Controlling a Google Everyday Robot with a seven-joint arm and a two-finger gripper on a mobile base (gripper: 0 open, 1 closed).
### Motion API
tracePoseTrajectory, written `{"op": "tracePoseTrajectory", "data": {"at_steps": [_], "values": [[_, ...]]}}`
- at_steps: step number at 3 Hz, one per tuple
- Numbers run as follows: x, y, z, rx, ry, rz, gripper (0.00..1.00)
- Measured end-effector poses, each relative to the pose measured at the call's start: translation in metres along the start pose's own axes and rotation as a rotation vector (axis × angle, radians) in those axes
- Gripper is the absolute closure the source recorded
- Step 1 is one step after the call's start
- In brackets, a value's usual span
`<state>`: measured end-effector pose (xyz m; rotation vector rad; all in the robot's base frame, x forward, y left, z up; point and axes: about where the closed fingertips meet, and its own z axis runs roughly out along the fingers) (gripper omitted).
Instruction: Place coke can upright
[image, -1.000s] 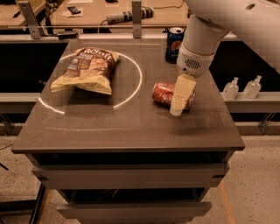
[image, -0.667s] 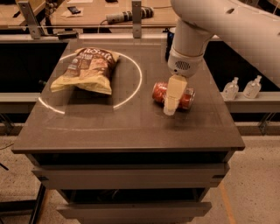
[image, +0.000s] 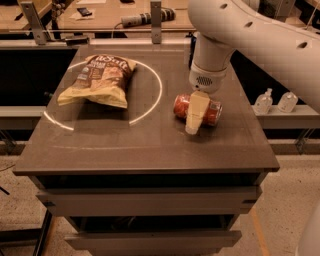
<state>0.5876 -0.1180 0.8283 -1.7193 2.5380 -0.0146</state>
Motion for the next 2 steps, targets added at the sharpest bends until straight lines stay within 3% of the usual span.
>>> {"op": "tracePoseTrajectory", "data": {"at_steps": [2], "values": [[0.0000,-0.0014,0.0065,-0.007,0.039,-0.020,0.41]]}}
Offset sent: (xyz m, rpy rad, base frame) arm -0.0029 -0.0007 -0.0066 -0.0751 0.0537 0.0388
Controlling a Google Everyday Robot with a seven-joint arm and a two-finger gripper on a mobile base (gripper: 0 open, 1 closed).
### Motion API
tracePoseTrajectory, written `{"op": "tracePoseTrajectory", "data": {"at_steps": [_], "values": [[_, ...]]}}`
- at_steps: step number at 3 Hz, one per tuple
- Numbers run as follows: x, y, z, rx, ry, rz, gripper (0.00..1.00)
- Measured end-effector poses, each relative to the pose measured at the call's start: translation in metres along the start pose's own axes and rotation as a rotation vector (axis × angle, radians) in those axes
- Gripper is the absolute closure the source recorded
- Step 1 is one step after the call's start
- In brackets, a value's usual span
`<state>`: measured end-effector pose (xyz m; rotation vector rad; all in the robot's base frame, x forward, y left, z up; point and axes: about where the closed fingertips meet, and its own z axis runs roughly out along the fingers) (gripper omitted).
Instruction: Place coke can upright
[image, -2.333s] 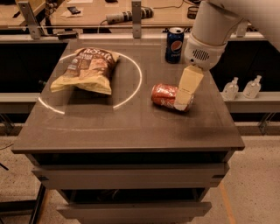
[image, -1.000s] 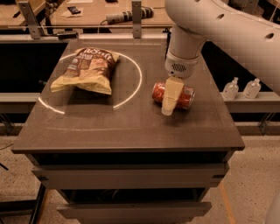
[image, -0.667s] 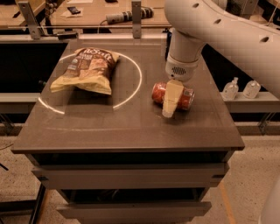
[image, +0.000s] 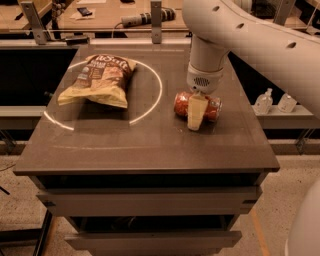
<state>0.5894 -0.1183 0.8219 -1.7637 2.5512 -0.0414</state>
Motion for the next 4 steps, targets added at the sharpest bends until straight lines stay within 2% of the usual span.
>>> {"op": "tracePoseTrajectory", "data": {"at_steps": [2,3,4], "values": [[-0.001,0.002,-0.005,0.002,0.020,-0.005,0.87],[-0.013,0.008,-0.027,0.047,0.016,-0.048,1.00],[-0.024,0.016,-0.068,0.110,-0.043,-0.079,1.00]]}}
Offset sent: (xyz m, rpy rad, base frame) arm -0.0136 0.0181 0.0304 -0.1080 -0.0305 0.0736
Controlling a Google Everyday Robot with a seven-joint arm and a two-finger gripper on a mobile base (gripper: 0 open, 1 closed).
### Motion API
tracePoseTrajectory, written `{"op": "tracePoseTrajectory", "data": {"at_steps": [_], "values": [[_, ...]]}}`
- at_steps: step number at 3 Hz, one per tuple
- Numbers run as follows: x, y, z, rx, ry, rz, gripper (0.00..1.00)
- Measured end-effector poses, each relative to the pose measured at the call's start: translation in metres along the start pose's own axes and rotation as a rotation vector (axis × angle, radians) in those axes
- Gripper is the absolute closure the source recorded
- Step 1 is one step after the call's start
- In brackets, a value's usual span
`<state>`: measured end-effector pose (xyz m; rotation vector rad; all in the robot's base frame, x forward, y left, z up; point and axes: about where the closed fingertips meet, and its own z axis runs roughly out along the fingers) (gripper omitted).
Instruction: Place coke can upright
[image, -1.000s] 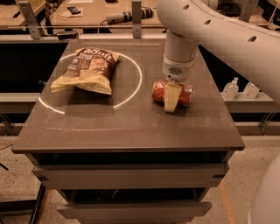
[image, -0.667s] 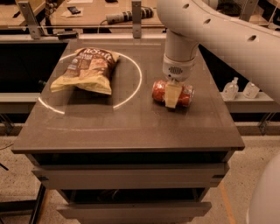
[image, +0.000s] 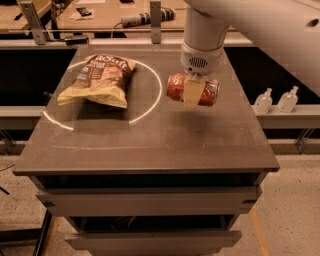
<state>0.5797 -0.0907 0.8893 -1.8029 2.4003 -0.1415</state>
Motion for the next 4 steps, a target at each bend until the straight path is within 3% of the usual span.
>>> {"op": "tracePoseTrajectory", "data": {"at_steps": [1,2,3,4], "values": [[-0.003,-0.003,-0.038,0.040,-0.155,-0.010,1.00],[0.005,-0.013,-0.057,0.045,-0.394,-0.023,1.00],[0.021,-0.017,-0.068,0.020,-0.622,-0.058,1.00],[0.028,-0.004,-0.082,-0.045,-0.836,-0.058,1.00]]}}
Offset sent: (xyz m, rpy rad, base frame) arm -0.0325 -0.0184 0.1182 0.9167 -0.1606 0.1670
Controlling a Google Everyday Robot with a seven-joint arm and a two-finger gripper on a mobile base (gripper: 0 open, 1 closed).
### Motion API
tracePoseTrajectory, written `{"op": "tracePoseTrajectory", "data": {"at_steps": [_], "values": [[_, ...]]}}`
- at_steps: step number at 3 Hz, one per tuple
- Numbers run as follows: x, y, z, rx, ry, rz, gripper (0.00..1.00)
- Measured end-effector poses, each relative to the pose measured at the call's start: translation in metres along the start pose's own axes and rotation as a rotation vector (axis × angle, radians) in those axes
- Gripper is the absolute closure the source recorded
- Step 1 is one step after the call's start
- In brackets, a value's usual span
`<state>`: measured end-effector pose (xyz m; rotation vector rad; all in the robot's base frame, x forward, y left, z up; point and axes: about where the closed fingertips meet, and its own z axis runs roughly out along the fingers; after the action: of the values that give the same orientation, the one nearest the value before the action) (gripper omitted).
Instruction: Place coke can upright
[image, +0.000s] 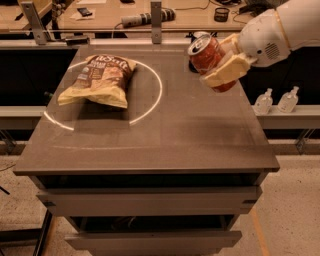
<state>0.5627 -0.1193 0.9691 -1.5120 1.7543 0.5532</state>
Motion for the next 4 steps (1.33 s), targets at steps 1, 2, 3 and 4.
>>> {"op": "tracePoseTrajectory", "data": {"at_steps": [1,2,3,4], "values": [[0.006,0.012,-0.008,-0.041,-0.200,0.059,1.00],[0.024,0.022,-0.011,-0.080,-0.360,0.100,1.00],[0.066,0.033,-0.003,-0.052,-0.471,0.114,1.00],[0.066,0.033,-0.003,-0.052,-0.471,0.114,1.00]]}}
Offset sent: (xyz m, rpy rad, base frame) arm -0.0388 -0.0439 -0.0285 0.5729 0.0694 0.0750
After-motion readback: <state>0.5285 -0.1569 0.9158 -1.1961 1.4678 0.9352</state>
